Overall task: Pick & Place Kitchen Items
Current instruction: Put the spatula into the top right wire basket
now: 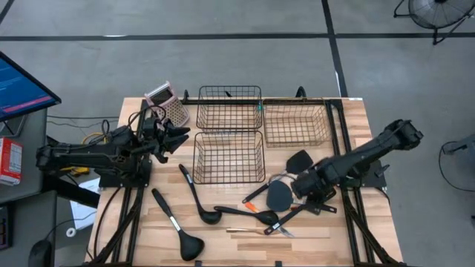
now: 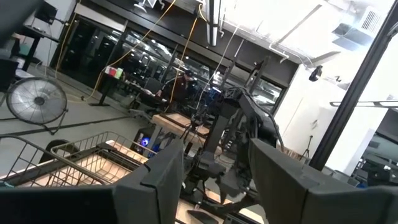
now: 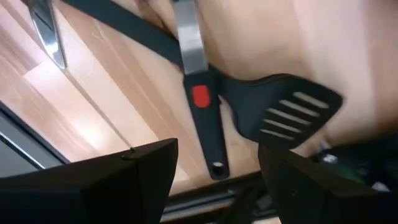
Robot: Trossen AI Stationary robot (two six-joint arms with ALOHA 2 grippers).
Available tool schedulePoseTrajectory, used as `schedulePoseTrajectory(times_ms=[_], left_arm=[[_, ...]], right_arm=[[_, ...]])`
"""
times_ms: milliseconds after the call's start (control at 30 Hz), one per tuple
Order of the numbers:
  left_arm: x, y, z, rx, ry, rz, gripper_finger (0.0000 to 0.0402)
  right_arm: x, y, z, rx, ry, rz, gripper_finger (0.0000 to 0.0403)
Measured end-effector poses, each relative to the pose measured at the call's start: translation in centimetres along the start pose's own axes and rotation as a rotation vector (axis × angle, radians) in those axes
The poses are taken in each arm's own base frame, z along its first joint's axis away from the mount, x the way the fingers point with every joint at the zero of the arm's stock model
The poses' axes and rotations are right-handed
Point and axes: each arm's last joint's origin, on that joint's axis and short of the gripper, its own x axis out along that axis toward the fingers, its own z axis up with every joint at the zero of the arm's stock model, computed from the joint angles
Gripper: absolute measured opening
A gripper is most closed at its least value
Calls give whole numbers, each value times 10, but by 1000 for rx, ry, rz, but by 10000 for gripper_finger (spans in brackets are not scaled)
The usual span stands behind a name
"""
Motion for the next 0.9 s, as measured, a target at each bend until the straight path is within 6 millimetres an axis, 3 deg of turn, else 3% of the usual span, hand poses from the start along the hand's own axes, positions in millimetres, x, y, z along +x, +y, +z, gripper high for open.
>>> schedulePoseTrajectory(times_ms=[200, 433, 633, 900], left_arm=[[0, 0, 0, 12, 0, 0, 170], [0, 0, 0, 11, 0, 0, 179], [0, 0, 0, 10, 0, 0, 180], [0, 0, 0, 9, 0, 0, 180]], right_arm=[[32, 7, -10, -4, -6, 39, 225], [60, -3, -16, -4, -7, 10, 225], [75, -2, -15, -32, -46, 73, 225], [85, 0, -17, -22, -75, 9, 201]])
